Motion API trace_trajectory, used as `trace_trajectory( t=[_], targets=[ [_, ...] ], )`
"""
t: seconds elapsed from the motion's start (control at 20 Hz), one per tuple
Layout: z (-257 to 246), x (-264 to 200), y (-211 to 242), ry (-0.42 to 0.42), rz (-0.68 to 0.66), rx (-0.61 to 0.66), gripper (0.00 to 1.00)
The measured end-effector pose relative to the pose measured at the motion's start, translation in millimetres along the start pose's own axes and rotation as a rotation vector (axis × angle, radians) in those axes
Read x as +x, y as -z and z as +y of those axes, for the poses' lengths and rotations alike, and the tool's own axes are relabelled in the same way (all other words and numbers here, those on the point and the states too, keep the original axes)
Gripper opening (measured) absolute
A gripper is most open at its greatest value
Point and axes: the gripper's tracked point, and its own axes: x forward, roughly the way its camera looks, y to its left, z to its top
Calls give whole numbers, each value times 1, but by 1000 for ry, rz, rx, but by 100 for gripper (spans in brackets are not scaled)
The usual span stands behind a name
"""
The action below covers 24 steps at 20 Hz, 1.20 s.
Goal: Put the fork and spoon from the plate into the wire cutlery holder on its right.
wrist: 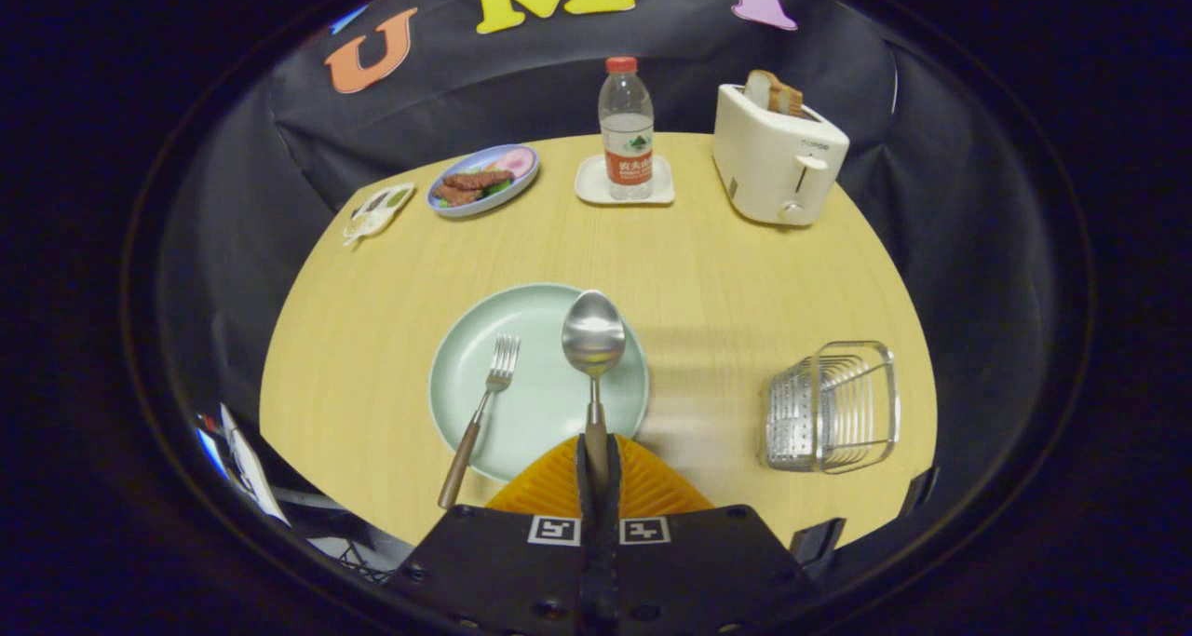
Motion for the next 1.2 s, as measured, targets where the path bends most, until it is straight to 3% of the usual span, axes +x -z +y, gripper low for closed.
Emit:
trace_trajectory(
  t=[0.25,0.5,0.95,1.2],
  targets=[
    [-77,-64,-16,32,35,33,0],
    [-146,-83,-4,106,137,72,0],
    [-157,-66,30,41,331,166,1],
    [-154,-52,29,20,350,222,5]
  ],
)
